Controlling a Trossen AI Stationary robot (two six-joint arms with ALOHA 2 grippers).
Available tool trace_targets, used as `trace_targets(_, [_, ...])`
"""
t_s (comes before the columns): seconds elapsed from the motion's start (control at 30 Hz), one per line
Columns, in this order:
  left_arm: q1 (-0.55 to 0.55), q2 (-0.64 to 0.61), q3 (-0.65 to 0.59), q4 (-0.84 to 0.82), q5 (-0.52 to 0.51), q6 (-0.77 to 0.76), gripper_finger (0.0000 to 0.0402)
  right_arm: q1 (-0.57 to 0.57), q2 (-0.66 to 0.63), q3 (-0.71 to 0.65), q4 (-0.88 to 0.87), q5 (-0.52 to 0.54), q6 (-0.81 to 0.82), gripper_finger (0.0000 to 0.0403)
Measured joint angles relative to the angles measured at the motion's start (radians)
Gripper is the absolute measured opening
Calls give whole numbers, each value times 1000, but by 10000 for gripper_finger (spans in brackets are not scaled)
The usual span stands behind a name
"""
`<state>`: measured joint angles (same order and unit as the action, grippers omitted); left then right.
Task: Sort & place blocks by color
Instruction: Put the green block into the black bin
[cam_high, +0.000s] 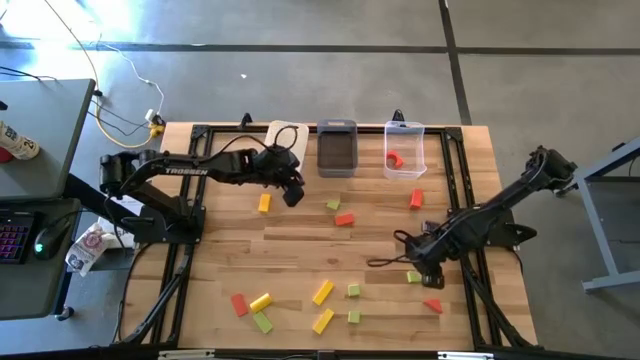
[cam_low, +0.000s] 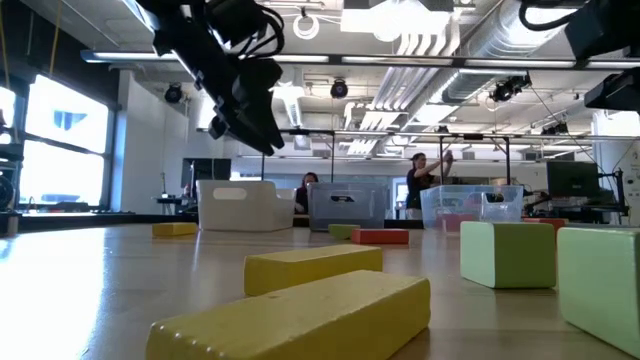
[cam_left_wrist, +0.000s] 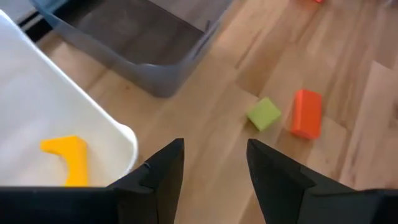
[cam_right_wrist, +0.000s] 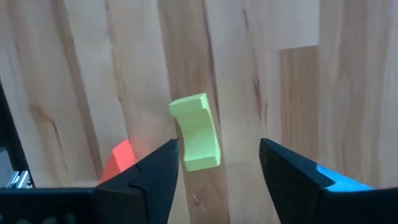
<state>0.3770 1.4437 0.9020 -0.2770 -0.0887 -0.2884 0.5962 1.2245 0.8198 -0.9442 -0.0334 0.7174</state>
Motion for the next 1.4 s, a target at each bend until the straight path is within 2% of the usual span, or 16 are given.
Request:
trace_targets(0.5, [-40,0,0,4,0,-27,161,88,203,0,102,4,0,204])
trace_targets(1.1, [-40,0,0,4,0,-24,161,93,421,5,116,-17,0,199])
trace_targets(1.23, [-40,0,0,4,0,-23,161,92,421,4,122,-22,16,164])
trace_targets(1.4, [-40,0,0,4,0,-23,161,82,422,3,125,-46,44,81])
